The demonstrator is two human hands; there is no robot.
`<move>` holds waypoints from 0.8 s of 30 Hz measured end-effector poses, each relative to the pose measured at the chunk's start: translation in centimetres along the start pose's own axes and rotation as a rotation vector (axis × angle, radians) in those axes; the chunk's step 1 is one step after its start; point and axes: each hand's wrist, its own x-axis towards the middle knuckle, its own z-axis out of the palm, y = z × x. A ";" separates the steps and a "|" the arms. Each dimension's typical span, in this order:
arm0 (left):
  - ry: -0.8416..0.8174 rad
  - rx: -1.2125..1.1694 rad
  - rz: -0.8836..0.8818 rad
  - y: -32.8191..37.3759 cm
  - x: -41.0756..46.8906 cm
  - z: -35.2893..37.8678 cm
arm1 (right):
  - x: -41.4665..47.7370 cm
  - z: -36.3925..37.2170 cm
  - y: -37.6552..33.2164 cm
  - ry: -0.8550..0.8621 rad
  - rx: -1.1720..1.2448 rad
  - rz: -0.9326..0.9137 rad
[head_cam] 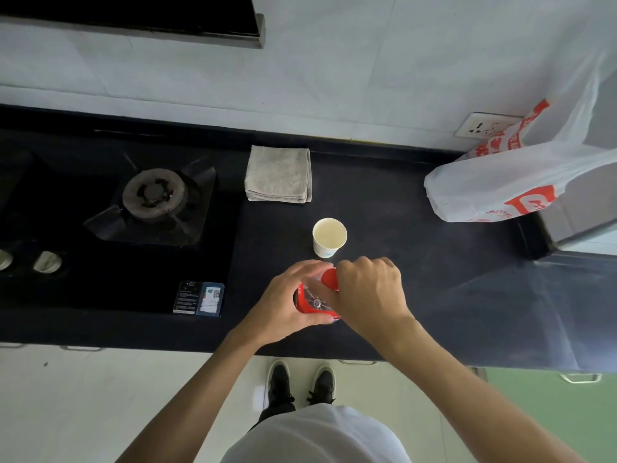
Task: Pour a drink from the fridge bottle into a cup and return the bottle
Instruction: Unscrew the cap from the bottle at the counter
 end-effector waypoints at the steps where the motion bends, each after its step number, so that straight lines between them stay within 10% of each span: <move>1: 0.002 -0.011 -0.003 0.0 0.0 0.0 | -0.1 0.4 -0.2 0.070 -0.004 0.003; 6: -0.020 -0.019 0.006 -0.1 0.2 0.0 | 0.1 2.0 1.0 0.234 0.050 -0.158; 15: -0.022 -0.059 -0.047 0.2 0.1 0.0 | 0.9 -1.0 4.0 -0.126 -0.009 -0.547; 24: -0.023 -0.122 -0.044 0.4 0.2 0.1 | 0.0 0.2 1.9 0.183 0.037 -0.338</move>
